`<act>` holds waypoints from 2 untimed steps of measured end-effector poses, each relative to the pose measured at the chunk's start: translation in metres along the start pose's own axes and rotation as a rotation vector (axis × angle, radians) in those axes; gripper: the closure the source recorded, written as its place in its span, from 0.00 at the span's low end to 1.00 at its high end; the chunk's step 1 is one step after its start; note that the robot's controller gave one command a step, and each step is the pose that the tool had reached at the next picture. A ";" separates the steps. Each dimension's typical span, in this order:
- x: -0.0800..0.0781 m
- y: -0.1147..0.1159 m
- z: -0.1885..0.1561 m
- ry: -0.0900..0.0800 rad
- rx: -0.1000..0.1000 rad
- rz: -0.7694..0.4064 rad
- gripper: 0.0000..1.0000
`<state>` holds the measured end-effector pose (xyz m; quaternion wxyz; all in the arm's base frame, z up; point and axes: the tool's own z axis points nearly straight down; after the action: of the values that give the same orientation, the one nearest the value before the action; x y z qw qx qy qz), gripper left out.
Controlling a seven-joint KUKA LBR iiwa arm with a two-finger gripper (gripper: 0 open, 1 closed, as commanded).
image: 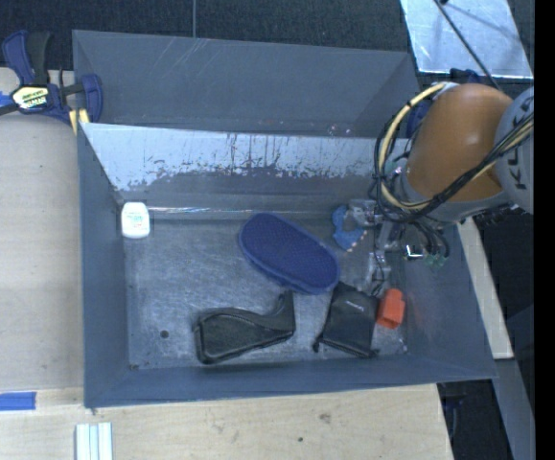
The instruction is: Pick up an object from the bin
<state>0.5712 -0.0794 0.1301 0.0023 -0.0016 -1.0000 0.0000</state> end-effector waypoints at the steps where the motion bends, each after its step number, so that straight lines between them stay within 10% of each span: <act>1: 0.072 -0.011 0.062 -0.004 0.001 -0.317 0.00; 2: 0.075 0.005 0.030 -0.011 0.004 -0.629 0.00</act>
Offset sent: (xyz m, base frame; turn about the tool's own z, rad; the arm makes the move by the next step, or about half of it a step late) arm -0.0711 -0.0095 -0.0601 -0.3195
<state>0.4960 -0.0742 0.1008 -0.0031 0.3076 -0.9515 0.0015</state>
